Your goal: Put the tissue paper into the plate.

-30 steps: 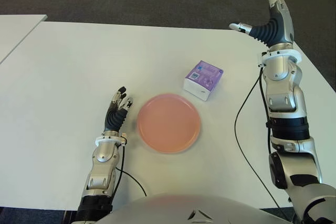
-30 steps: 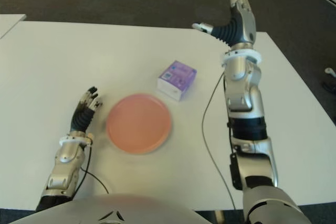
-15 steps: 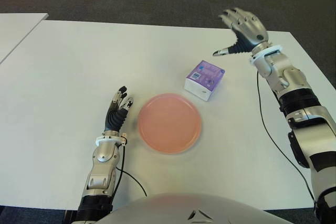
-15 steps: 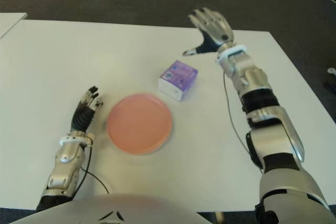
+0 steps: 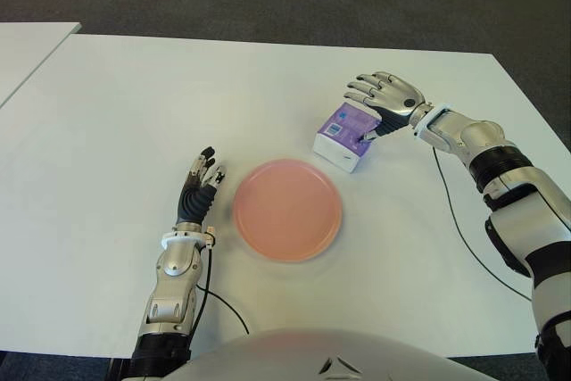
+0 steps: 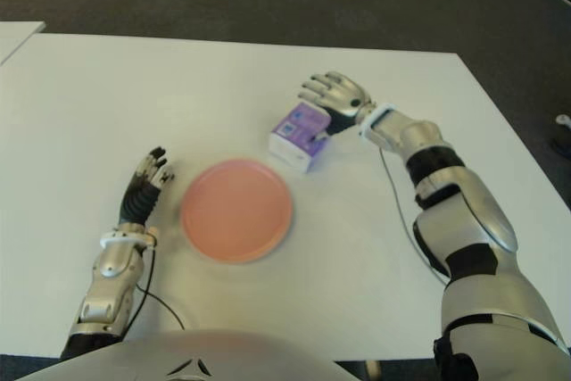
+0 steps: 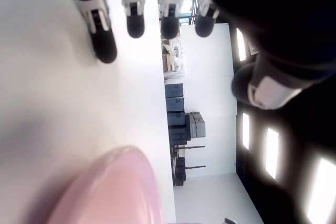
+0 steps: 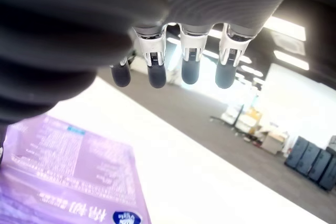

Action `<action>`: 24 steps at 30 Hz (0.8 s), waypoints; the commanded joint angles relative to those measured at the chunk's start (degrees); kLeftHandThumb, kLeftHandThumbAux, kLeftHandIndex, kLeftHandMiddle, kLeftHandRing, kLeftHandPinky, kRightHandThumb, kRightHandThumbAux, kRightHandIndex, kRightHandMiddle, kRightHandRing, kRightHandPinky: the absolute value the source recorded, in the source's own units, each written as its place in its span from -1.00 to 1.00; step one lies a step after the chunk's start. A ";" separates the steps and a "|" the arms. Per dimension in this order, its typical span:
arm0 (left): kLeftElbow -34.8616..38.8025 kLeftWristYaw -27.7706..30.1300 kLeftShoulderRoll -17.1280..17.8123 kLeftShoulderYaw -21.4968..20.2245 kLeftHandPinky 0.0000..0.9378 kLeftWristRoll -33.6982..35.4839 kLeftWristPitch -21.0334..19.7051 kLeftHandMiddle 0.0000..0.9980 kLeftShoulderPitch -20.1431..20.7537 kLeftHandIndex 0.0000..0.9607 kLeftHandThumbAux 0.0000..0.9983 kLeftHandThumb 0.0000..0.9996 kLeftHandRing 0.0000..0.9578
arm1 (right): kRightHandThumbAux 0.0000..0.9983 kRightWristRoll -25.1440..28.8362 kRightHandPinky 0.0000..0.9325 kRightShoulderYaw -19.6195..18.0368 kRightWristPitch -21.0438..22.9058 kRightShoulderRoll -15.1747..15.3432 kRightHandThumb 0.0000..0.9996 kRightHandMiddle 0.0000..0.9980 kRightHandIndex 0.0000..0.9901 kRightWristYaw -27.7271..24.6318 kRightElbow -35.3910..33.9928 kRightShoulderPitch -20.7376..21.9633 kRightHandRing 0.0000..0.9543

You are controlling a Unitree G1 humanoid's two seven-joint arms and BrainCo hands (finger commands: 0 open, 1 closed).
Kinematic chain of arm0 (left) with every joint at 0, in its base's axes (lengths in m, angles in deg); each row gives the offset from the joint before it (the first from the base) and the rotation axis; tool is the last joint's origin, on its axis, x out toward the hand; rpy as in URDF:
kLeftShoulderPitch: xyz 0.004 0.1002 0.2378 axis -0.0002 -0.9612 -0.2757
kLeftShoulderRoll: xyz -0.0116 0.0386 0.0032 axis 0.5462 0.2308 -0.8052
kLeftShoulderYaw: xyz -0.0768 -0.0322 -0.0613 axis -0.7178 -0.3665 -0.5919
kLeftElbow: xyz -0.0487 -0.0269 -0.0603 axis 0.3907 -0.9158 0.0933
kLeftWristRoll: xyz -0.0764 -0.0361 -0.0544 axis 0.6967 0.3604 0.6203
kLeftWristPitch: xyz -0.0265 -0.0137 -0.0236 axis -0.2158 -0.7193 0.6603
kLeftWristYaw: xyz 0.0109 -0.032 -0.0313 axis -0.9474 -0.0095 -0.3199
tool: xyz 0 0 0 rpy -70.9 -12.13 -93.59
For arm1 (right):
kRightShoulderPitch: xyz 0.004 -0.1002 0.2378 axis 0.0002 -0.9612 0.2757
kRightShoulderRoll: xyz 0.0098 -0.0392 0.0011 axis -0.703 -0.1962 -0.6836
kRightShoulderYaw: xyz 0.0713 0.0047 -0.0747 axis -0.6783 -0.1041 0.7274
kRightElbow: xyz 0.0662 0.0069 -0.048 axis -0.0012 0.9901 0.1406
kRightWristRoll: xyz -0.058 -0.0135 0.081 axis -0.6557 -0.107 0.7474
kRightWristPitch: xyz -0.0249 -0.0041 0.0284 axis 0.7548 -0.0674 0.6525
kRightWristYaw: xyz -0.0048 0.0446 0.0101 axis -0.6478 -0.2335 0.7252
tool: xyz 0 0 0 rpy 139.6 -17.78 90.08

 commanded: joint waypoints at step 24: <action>0.59 -0.83 -0.42 -0.56 -1.00 0.00 -3.58 -1.00 -1.50 -1.00 -0.09 -1.00 -1.00 | -0.34 -14.18 -1.00 20.45 2.36 0.01 0.07 -1.00 -1.00 5.62 5.07 4.20 -1.00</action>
